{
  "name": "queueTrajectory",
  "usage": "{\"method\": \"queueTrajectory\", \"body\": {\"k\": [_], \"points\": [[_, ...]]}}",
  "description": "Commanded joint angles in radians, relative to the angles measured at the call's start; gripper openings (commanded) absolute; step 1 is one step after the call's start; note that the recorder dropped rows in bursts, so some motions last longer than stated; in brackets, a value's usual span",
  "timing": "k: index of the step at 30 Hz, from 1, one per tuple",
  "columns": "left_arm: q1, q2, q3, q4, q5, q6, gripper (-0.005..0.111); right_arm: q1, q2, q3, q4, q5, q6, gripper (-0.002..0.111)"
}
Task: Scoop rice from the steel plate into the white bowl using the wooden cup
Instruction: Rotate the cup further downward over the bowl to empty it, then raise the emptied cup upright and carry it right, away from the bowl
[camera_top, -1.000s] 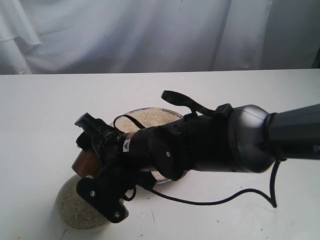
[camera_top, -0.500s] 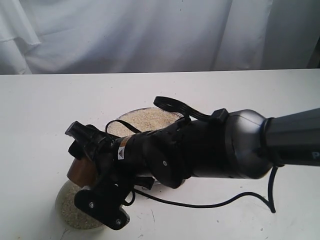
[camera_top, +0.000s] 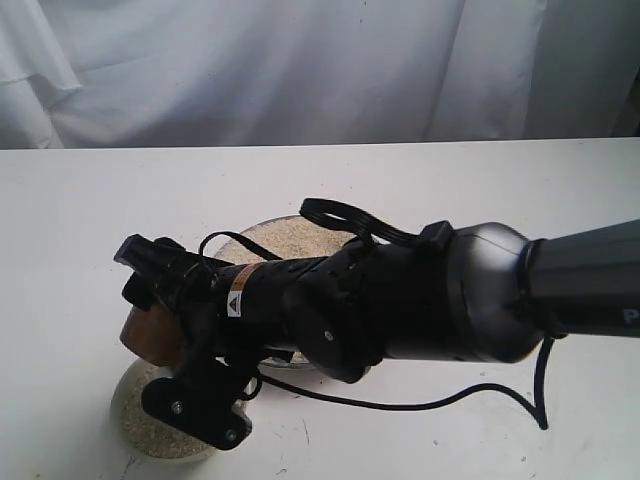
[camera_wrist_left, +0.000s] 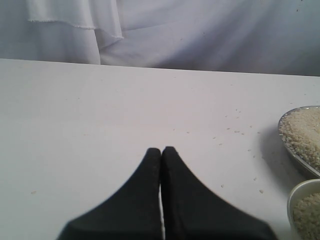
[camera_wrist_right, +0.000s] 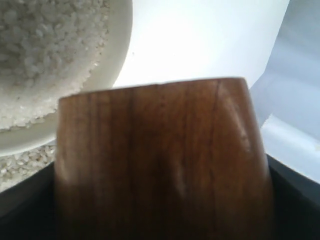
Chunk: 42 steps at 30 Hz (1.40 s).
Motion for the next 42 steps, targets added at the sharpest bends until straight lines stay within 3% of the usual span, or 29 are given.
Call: {"method": "queueTrajectory", "body": {"k": [1, 13, 18, 25, 35, 42], "points": [[-0.003, -0.004, 0.005, 0.001, -0.014, 0.000, 0.000, 0.001, -0.011, -0.002, -0.017, -0.033, -0.002, 0.000], [-0.003, -0.004, 0.005, 0.001, -0.014, 0.000, 0.000, 0.001, -0.024, 0.000, 0.050, 0.086, 0.006, 0.000], [-0.003, -0.004, 0.005, 0.001, -0.014, 0.000, 0.000, 0.001, -0.031, 0.000, 0.198, 0.070, 0.081, 0.000], [-0.003, -0.004, 0.005, 0.001, -0.014, 0.000, 0.000, -0.007, -0.149, -0.002, 0.544, 0.078, 0.159, 0.000], [-0.003, -0.004, 0.005, 0.001, -0.014, 0.000, 0.000, -0.058, -0.273, -0.002, 0.892, 0.087, 0.188, 0.000], [-0.003, -0.004, 0.005, 0.001, -0.014, 0.000, 0.000, -0.115, -0.342, 0.009, 1.306, 0.087, 0.191, 0.000]]}}
